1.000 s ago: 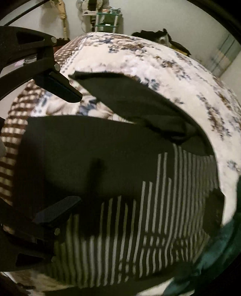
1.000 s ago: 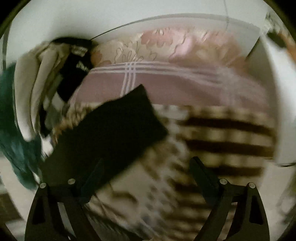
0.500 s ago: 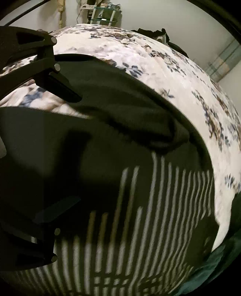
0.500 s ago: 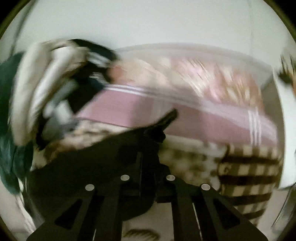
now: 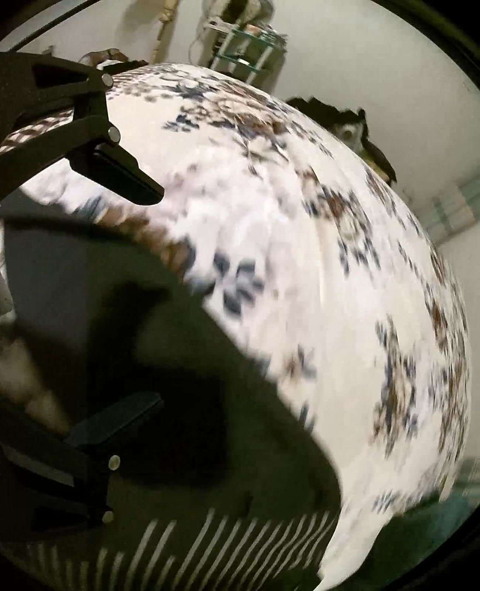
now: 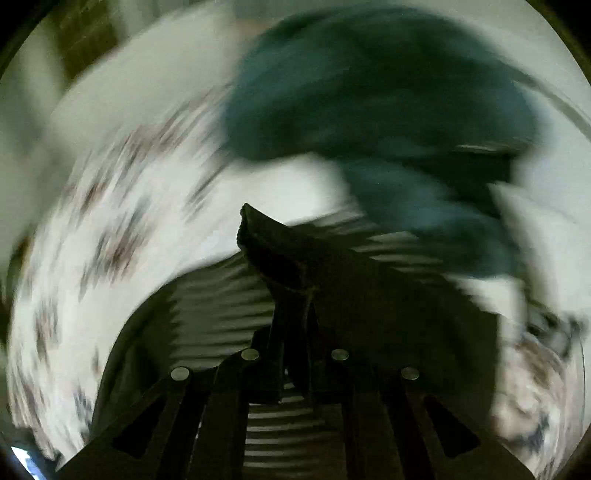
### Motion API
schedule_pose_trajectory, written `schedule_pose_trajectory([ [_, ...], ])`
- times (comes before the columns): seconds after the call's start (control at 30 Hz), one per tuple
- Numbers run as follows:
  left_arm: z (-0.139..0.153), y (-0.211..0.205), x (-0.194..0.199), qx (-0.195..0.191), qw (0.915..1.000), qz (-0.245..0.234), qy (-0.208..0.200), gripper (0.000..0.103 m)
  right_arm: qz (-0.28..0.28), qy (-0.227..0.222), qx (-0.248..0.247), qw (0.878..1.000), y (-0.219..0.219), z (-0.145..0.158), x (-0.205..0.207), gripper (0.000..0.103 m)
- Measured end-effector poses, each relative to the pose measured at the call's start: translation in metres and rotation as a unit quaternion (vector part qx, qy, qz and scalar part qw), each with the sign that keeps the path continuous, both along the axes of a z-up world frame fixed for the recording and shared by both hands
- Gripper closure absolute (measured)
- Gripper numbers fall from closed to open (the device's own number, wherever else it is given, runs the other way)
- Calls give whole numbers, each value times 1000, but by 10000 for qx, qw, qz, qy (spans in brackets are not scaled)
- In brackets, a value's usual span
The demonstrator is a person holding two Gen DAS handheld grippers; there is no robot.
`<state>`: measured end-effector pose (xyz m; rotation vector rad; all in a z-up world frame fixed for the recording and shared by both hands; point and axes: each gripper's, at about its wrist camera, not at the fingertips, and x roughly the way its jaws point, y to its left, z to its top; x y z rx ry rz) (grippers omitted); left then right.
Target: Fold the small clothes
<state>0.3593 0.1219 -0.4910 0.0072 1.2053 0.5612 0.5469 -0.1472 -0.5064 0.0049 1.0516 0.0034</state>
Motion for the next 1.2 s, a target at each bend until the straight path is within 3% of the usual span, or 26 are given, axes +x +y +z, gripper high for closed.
schedule_pose_trajectory([
  [0.07, -8, 19, 0, -40, 9999, 152, 18, 0, 601, 377, -570, 9959, 76, -53, 15, 95],
  [0.13, -15, 33, -1, -133, 9996, 253, 18, 0, 875, 534, -931, 9904, 121, -85, 12, 95],
  [0.3, -24, 52, -6, -384, 9988, 295, 35, 0, 1171, 865, -1243, 9815, 152, -125, -9, 95],
  [0.4, -15, 66, -21, -638, 9971, 401, -105, 0, 1156, 1219, -363, 9851, 119, -114, -22, 77],
  [0.47, -7, 78, -43, -870, 9943, 589, -170, 0, 877, 1375, 270, 9862, 79, -100, -39, 31],
  [0.53, 2, 92, -78, -1147, 9895, 852, -208, 0, 575, 1440, 642, 9858, 32, -85, -68, 27],
  [0.63, 4, 108, -138, -1479, 9802, 1315, -93, 0, 60, 1596, 623, 9852, -31, -78, -117, 25],
  [0.77, -17, 122, -197, -2095, 9582, 1945, 102, 0, -565, 1973, 696, 9762, -100, -89, -170, 24],
  [0.87, -50, 130, -219, -2897, 9224, 2550, 149, 0, -940, 2189, 689, 9688, -133, -108, -204, 24],
  [0.93, -69, 135, -226, -3426, 8915, 2963, -68, 2, -1071, 2285, 674, 9653, -144, -120, -218, 24],
  [0.97, -77, 135, -224, -3662, 8803, 3007, -225, 2, -1100, 2305, 686, 9644, -146, -125, -222, 24],
  [1.0, -83, 132, -217, -3647, 8808, 3013, -199, 4, -1128, 2327, 703, 9634, -147, -130, -227, 24],
  [1.03, -83, 128, -209, -3580, 8877, 2885, -252, 4, -1145, 2347, 691, 9628, -149, -134, -231, 24],
  [1.07, -81, 123, -201, -3472, 8985, 2662, -349, 17, -1128, 2352, 681, 9630, -149, -139, -235, 24],
  [1.1, -75, 114, -187, -3133, 9206, 2309, -312, 56, -1100, 2356, 672, 9633, -148, -141, -238, 24],
  [1.13, -74, 109, -181, -3018, 9289, 2130, -257, 80, -1077, 2363, 655, 9635, -147, -144, -240, 24],
  [1.17, -72, 107, -175, -2971, 9335, 1991, -240, 99, -1060, 2372, 662, 9634, -147, -147, -243, 24],
  [1.2, -67, 109, -173, -2922, 9349, 1991, -308, 99, -1049, 2367, 686, 9635, -147, -148, -244, 24],
])
